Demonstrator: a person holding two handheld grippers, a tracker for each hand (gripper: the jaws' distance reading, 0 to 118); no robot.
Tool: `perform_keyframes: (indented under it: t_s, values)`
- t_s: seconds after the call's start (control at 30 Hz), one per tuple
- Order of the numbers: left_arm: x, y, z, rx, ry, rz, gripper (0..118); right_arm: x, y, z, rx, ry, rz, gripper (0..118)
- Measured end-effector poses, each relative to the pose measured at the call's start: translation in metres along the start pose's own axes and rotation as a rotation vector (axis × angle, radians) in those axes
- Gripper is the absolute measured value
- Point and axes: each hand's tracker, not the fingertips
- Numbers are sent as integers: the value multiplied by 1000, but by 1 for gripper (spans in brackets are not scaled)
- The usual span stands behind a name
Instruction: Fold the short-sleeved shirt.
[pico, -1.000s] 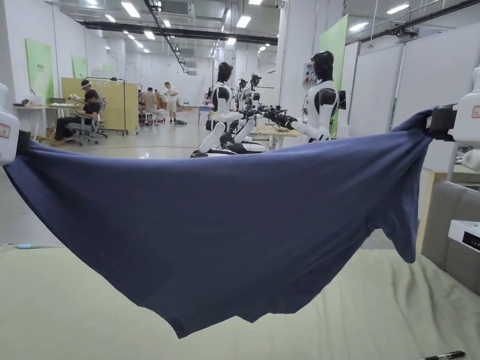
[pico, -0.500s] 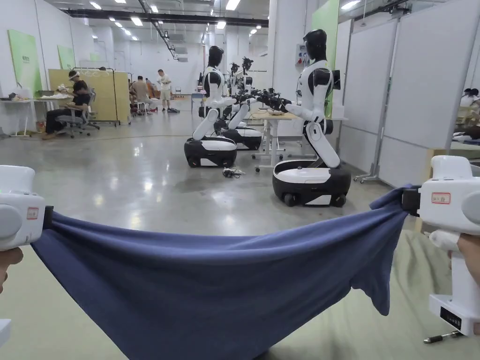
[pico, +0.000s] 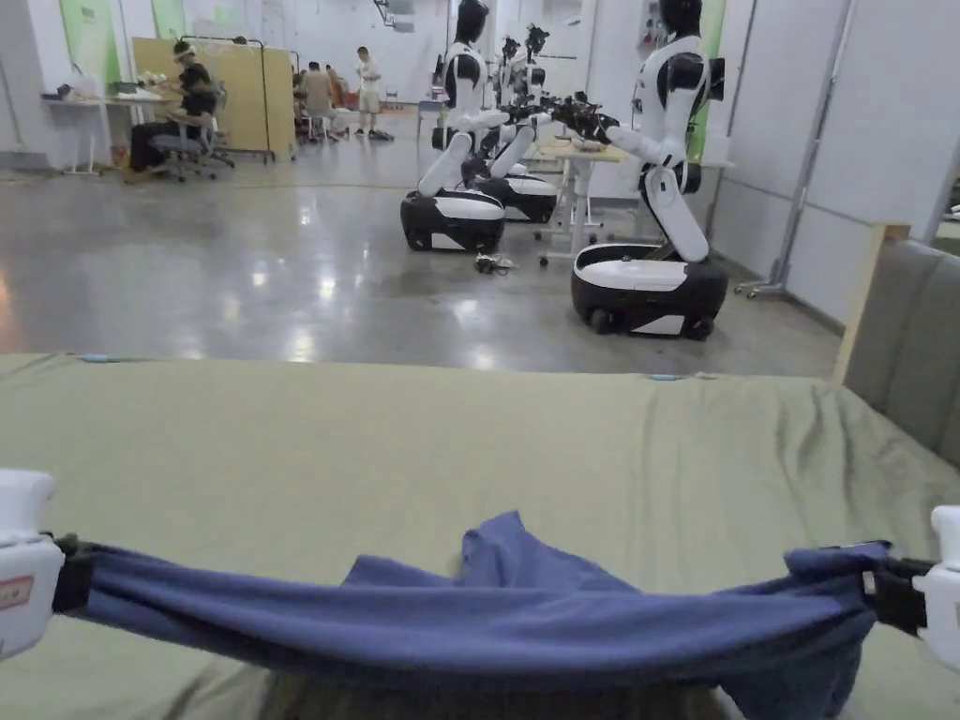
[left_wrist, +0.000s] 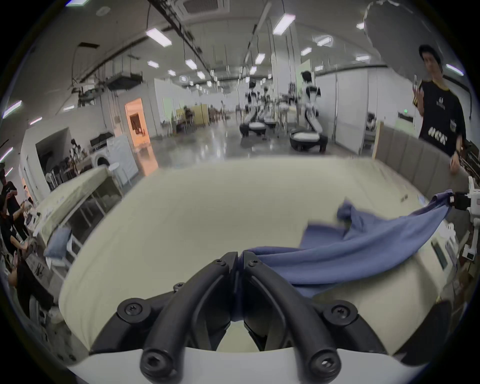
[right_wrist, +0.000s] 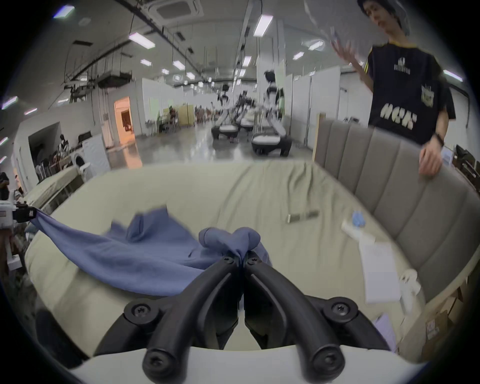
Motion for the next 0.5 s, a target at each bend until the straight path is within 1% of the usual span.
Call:
perform_keyframes:
  t_s: [0.07,0.1,0.13,0.17,0.2,0.23,0.27,0.3,0.33,0.37,0.43,0.47,0.5]
  values:
    - [-4,-45,-6,-105,-40,43,7,0,-46,-10,-93,2,-10,2]
    - [-7,-65,-12,-132,-40,67,7,-1,-67,-16,-145,-1,5,2]
    - [-8,-81,-17,-169,-39,53,7,3,-85,-28,-179,-13,21,2]
    - [-9,-95,-25,-207,0,46,7,5,-99,-35,-201,-35,23,2]
    - [-10,-101,-28,-209,3,45,7,8,-104,-39,-218,-41,20,2]
    - [-11,-102,-28,-200,-14,54,10,11,-104,-41,-214,-37,8,5]
    - [-13,-99,-25,-196,-34,82,25,14,-100,-38,-203,-27,-11,18]
    - [-16,-96,-18,-169,-54,104,49,15,-94,-34,-187,-21,-21,45]
    - [-20,-91,-8,-119,-23,111,79,15,-84,-29,-166,-22,-20,100]
    - [-21,-83,5,-66,-28,126,88,13,-74,-21,-134,-12,-13,118]
    - [-25,-78,34,31,-15,124,88,3,-58,4,-54,32,-7,114]
    - [-26,-78,48,71,-26,112,88,-2,-47,13,27,52,1,115]
    - [-27,-79,58,90,-32,97,88,-11,-40,16,15,90,6,115]
